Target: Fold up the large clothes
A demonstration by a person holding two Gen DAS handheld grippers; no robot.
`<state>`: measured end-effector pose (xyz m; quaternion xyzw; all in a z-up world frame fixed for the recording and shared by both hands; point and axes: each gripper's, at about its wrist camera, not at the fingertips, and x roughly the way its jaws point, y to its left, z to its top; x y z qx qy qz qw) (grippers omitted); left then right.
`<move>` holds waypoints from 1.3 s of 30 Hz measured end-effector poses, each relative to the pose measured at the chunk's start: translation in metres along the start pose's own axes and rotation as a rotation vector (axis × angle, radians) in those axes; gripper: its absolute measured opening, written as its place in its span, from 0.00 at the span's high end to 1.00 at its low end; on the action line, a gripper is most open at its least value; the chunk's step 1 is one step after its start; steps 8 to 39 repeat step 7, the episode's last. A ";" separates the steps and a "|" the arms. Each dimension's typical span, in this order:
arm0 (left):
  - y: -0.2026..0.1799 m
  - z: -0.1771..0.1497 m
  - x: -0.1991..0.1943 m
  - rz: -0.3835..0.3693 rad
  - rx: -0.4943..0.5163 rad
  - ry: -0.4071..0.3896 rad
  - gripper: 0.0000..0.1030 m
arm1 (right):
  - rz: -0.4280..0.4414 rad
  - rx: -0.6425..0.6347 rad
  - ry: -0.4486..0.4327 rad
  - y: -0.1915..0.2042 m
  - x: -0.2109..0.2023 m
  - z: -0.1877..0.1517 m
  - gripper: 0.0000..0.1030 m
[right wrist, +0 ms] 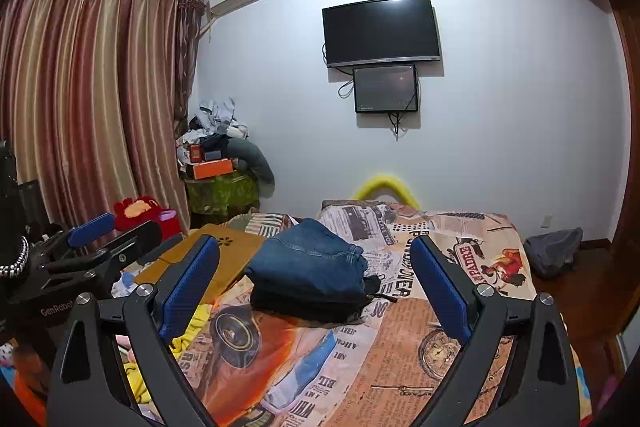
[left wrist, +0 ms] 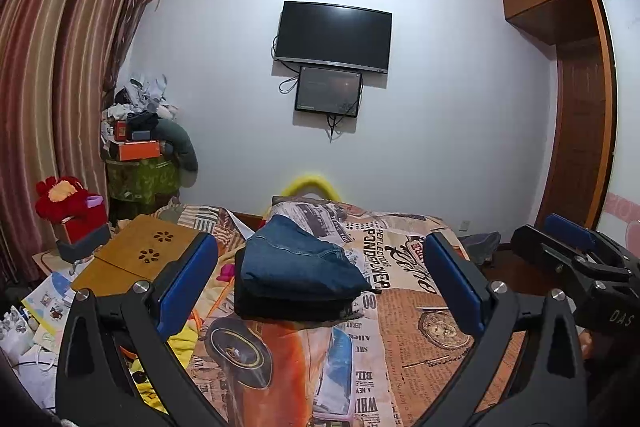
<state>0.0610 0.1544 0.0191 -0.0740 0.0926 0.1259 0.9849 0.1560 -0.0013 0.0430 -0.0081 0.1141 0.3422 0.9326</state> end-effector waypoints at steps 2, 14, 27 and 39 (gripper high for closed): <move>-0.001 0.001 0.000 0.004 0.005 -0.002 0.00 | 0.002 0.000 0.001 0.000 0.000 0.000 0.08; 0.000 0.001 0.000 0.006 0.005 0.000 0.00 | 0.002 0.002 0.000 0.001 0.000 0.001 0.08; 0.000 0.001 0.000 0.006 0.005 0.000 0.00 | 0.002 0.002 0.000 0.001 0.000 0.001 0.08; 0.000 0.001 0.000 0.006 0.005 0.000 0.00 | 0.002 0.002 0.000 0.001 0.000 0.001 0.08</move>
